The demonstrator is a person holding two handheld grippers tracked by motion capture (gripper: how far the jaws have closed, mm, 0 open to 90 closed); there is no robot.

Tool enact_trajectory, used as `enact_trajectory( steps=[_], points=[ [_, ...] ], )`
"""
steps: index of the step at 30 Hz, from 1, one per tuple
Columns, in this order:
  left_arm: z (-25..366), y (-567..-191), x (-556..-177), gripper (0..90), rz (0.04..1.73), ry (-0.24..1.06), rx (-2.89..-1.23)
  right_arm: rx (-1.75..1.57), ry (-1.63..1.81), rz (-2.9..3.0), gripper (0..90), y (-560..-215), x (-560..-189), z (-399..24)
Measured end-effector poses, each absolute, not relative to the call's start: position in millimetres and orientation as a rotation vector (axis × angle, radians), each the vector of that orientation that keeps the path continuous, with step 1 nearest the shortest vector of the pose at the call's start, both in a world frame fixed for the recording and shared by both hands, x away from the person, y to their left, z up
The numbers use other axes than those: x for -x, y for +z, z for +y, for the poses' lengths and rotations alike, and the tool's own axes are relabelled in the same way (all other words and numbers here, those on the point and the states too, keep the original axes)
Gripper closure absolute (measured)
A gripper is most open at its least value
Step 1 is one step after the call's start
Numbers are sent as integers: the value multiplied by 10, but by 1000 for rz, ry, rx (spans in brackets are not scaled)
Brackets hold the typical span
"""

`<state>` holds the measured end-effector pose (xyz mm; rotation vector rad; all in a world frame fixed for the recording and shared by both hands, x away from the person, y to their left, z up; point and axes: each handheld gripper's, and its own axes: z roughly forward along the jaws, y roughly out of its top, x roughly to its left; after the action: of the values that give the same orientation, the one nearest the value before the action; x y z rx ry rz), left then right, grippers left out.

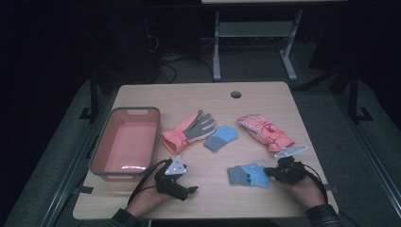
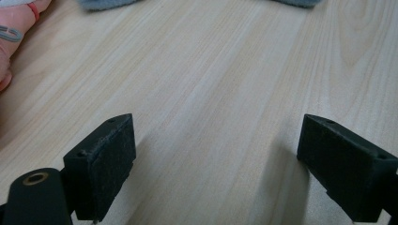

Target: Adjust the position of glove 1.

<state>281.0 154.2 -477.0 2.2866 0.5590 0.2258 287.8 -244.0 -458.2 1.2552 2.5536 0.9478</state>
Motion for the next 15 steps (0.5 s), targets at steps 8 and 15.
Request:
enact_trajectory(
  steps=[8,15],
  points=[
    [1543,-4771,-2810,112,558,227,-2287,-1214,947,2544,900,-4597,-3101,-2292],
    [1543,-4771,-2810,111,558,227,-2287,-1165,970,2557,900,-4610,-3212,-2142]
  ],
)
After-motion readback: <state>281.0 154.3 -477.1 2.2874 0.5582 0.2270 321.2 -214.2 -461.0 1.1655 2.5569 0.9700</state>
